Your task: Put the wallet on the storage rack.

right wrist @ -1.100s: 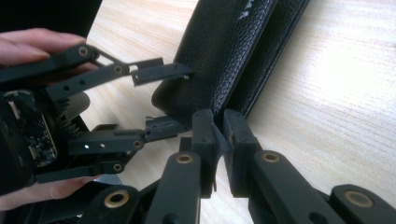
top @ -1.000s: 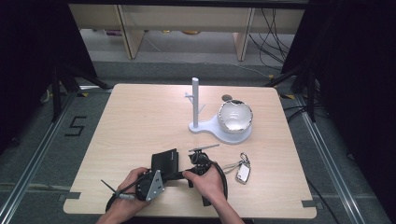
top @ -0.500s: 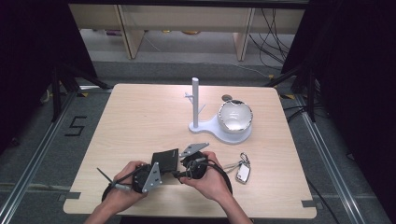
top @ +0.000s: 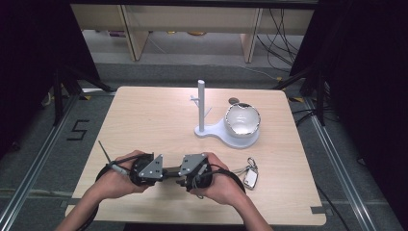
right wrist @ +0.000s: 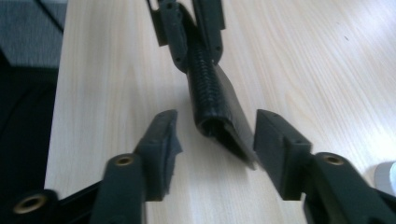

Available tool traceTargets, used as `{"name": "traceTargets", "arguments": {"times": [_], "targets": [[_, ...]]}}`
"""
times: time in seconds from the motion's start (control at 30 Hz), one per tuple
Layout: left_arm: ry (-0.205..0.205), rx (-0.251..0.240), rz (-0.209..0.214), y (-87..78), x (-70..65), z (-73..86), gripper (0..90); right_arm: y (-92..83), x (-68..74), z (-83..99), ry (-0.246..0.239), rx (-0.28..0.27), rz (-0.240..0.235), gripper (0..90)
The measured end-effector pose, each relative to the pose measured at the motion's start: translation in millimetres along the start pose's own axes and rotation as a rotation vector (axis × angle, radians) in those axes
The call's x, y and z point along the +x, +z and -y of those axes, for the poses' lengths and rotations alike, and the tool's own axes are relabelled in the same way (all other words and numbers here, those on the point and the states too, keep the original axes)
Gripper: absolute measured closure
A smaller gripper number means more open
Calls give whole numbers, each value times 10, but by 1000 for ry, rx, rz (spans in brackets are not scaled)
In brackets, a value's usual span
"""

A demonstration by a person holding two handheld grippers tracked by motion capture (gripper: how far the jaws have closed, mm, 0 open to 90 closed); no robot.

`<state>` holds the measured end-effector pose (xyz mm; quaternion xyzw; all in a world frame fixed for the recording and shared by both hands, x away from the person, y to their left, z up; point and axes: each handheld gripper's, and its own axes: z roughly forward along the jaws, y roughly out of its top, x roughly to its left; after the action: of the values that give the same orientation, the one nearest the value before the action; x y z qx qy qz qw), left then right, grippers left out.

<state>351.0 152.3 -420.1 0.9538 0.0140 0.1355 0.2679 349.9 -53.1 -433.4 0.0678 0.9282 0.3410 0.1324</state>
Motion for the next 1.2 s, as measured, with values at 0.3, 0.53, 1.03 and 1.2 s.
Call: {"name": "traceTargets", "arguments": {"times": [0.3, 0.53, 1.03, 1.2], "targets": [[-19, 0, 43, 29, 19, -203, 783, 5, -13, -174, -97, 99, -46, 688], [120, 108, 90, -2, 125, -299, 777, -4, 39, -212, -8, 142, -57, 751], [-121, -208, -197, -419, 109, -12, 471, -182, -263, -135, 83, 170, -51, 785], [-202, -228, -260, -502, 125, 238, 473, -311, -435, -100, 251, 172, -37, 786]]}}
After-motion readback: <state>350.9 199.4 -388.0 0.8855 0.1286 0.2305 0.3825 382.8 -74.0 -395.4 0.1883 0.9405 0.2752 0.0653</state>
